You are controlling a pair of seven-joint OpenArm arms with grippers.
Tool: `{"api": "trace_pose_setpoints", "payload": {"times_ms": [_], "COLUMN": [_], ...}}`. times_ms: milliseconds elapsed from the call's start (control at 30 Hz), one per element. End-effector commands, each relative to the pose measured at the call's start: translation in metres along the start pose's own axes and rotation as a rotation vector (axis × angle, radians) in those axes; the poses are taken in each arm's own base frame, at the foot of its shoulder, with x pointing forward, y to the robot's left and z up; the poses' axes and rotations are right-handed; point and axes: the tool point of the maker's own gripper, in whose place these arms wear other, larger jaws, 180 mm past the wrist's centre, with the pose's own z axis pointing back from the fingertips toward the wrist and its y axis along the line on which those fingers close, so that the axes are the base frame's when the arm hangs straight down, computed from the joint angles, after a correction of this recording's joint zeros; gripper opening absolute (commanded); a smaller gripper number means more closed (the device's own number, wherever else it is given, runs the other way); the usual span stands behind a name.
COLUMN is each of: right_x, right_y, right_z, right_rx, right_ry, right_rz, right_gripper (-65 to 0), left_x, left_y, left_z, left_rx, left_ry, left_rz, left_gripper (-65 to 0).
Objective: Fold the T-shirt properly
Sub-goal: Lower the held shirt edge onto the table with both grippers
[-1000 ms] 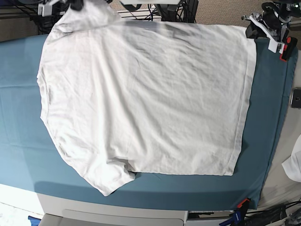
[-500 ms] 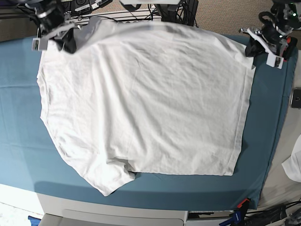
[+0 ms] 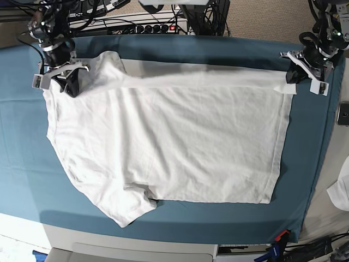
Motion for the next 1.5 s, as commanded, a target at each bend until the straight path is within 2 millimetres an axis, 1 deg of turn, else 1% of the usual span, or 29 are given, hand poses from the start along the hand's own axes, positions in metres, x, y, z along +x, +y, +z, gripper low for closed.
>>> {"api": "trace_pose_setpoints", "payload": {"times_ms": [0,100,167,267,400,500,600,667,867,1100,1133,1200,1233,1300,1333,1367,1467], "right_x": [0.010,-0.001,-0.003,0.001,0.013,0.019,0.017,0.017,0.017,0.016,0.015,0.015,0.015,0.016,0.017,0.017,0.022], "right_y": [-0.004,-0.011,-0.011,-0.004,0.003,0.003,0.002,-0.001,-0.010,-0.012,-0.013,-0.016,-0.016,-0.016,-0.016,-0.016,-0.020], "right_z": [-0.003,-0.019,-0.028,-0.039,-0.050,-0.053,-0.053,-0.054,-0.054,-0.054,-0.054,-0.054,-0.054,-0.054,-0.054,-0.054,-0.053], "right_rx": [0.000,0.003,0.020,0.057,0.077,0.075,0.066,0.051,0.002,-0.009,-0.018,-0.030,-0.032,-0.031,-0.031,-0.032,-0.050], "right_ry": [-0.045,-0.028,-0.012,0.000,-0.003,-0.012,-0.002,0.002,-0.002,0.006,0.013,0.016,0.013,0.006,0.004,0.003,-0.022], "right_rz": [-0.010,-0.063,-0.065,-0.034,0.028,0.041,0.053,0.058,0.027,0.039,0.051,0.070,0.074,0.074,0.074,0.074,0.096], "right_gripper": [-65.0,-65.0,-65.0,-65.0,-65.0,-65.0,-65.0,-65.0,-65.0,-65.0,-65.0,-65.0,-63.4,-51.1,-46.5,-44.4,-44.3], "left_x": [0.010,0.009,0.010,0.011,0.011,0.011,0.011,0.010,0.012,0.015,0.015,0.015,0.017,0.019,0.019,0.019,0.019], "left_y": [0.002,0.004,0.006,0.008,0.007,0.009,0.021,0.025,0.025,0.024,0.024,0.024,0.024,0.024,0.024,0.024,0.025], "left_z": [0.003,0.003,0.003,0.003,0.003,0.003,0.004,0.004,0.004,0.004,0.004,0.004,0.004,0.005,0.005,0.005,0.005], "left_rx": [0.002,0.013,0.023,0.030,0.030,0.041,0.103,0.126,0.125,0.122,0.122,0.122,0.122,0.123,0.123,0.123,0.131], "left_ry": [-0.034,-0.029,-0.032,-0.039,-0.040,-0.039,-0.036,-0.033,-0.041,-0.059,-0.059,-0.063,-0.070,-0.084,-0.084,-0.084,-0.080], "left_rz": [-0.017,-0.025,-0.036,-0.044,-0.043,-0.049,-0.027,-0.021,-0.022,-0.027,-0.027,-0.027,-0.027,-0.029,-0.028,-0.028,-0.037], "left_gripper": [-65.0,-65.0,-65.0,-65.0,-65.0,-65.0,-65.0,-65.0,-65.0,-65.0,-62.4,-52.8,-49.2,-44.9,-44.3,-44.3,-44.3]}}
